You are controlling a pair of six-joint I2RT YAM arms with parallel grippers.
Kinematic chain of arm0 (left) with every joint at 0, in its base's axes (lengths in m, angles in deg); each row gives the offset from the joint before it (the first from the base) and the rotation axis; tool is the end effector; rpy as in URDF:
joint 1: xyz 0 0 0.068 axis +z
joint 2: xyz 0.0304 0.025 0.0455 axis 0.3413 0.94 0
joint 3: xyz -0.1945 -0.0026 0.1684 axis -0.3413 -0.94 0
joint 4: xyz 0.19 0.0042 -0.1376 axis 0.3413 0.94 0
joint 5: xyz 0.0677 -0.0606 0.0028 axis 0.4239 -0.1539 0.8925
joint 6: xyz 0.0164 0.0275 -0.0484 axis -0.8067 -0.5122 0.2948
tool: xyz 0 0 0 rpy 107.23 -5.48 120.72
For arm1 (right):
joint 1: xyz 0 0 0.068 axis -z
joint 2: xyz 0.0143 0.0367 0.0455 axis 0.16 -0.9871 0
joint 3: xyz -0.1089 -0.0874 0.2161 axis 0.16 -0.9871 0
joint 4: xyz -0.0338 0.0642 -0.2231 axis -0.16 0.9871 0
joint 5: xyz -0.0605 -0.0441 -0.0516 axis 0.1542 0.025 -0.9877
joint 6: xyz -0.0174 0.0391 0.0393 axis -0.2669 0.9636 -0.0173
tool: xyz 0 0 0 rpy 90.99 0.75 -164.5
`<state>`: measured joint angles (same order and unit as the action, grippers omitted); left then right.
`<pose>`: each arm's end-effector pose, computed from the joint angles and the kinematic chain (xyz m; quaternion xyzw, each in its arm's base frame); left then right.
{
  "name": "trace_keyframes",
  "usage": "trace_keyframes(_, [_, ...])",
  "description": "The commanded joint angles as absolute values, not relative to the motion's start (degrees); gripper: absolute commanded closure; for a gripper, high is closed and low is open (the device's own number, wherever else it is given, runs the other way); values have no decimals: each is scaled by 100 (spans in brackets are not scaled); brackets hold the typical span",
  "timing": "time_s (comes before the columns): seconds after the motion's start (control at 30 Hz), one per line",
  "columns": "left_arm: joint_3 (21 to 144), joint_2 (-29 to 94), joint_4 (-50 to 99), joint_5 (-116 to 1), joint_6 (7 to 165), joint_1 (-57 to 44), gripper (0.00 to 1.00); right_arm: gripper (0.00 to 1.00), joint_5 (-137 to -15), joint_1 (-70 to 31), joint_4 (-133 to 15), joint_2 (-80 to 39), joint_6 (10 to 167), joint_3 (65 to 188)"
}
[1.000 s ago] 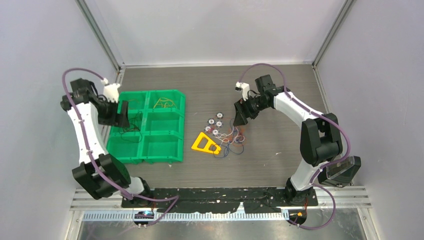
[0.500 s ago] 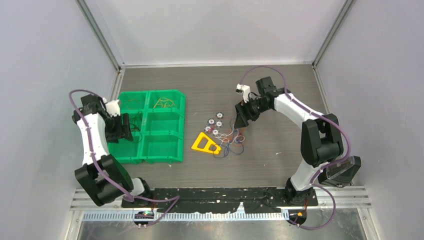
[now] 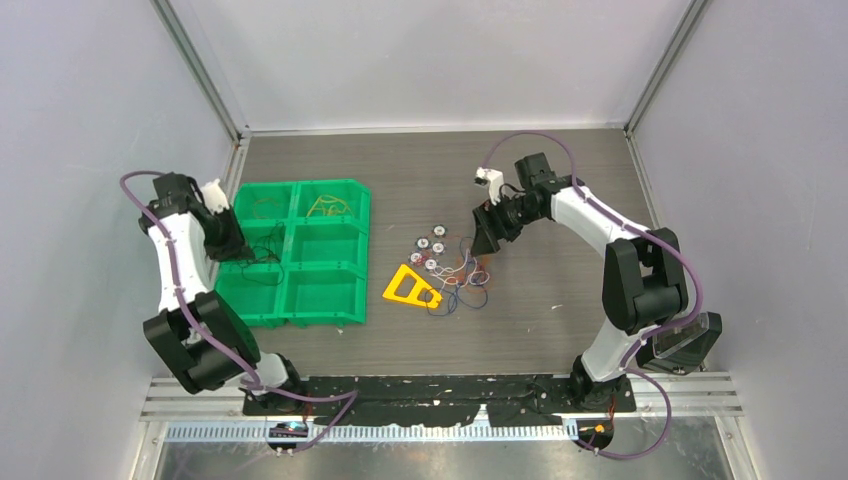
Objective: Untangle the cables
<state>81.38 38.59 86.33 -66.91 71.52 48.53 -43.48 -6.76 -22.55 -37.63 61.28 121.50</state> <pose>0.2209 0.1058 0.2710 -0.1874 0.9557 -0.0998 0.2038 0.3008 0.1140 0.2164 -0.3587 0.8465 0.3265 0.2197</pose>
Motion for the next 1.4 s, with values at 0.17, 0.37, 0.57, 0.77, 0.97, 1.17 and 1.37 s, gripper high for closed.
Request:
trace_keyframes(0.17, [9148, 3493, 9867, -7947, 4013, 4952, 33, 19, -4275, -542, -2127, -3658, 5984, 12458])
trace_keyframes(0.37, [9150, 3712, 11026, -7181, 377, 4931, 24, 19, -4158, -537, -2120, -3822, 6007, 12517])
trace_keyframes(0.57, [8833, 3999, 10812, -6929, -1016, 4844, 34, 19, -4147, -534, -2116, -3882, 6058, 12631])
trace_keyframes(0.77, [8595, 4264, 10599, -7020, -1735, 4591, 40, 19, -4193, -538, -1982, -3848, 6019, 12623])
trace_keyframes(0.97, [8459, 4552, 10617, -6990, -1989, 4514, 43, 19, -4263, -537, -1937, -3840, 6022, 12634])
trace_keyframes(1.17, [8151, 4609, 10229, -6827, -2099, 4370, 57, 19, -4259, -537, -1937, -3915, 6071, 12695])
trace_keyframes(1.37, [8416, 4712, 10088, -6921, -1748, 4359, 92, 19, -4276, -538, -1907, -4012, 6090, 12829])
